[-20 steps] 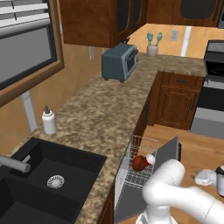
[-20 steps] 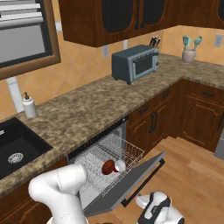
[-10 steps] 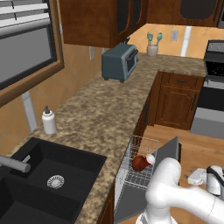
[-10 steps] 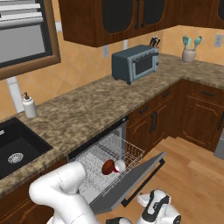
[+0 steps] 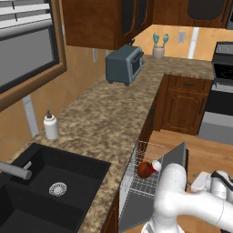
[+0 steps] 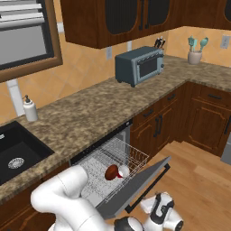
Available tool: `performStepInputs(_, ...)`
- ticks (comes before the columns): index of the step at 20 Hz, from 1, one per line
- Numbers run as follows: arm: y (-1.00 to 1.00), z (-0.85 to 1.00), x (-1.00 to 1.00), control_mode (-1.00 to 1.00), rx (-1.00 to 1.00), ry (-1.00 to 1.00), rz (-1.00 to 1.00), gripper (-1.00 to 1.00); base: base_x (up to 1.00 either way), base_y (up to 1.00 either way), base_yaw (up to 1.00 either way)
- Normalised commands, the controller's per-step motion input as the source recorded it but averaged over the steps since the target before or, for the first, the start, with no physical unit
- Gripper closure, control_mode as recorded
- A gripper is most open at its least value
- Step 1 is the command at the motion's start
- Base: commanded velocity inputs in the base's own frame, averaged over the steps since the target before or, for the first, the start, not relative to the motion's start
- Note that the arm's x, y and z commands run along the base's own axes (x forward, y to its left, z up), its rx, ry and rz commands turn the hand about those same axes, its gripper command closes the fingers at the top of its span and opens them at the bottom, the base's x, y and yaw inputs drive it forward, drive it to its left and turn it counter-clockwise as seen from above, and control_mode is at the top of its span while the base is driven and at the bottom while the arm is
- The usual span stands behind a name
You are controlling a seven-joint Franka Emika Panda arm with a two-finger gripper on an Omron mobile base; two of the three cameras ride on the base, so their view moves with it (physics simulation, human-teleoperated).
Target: Pick up the cup and bowl from the counter, place them in the dishwasher, and close the dishwasher door.
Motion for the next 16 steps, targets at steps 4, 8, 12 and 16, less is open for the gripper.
performStepInputs(4, 0.47, -1.0, 0.07, -1.0, 0.0, -0.37, 0.35, -1.0, 0.0, 0.0, 0.0)
performStepInputs(8, 1.0, -0.92, 0.48, -1.0, 0.13, -0.05, 0.43, -1.0, 0.0, 0.0, 0.0)
performStepInputs(12, 1.0, -0.88, 0.68, -1.0, 0.19, 0.07, 0.45, -1.0, 0.0, 0.0, 0.0)
performStepInputs(16, 1.0, -1.0, 0.51, -1.0, 0.15, 0.0, 0.43, -1.0, 0.0, 0.0, 0.0)
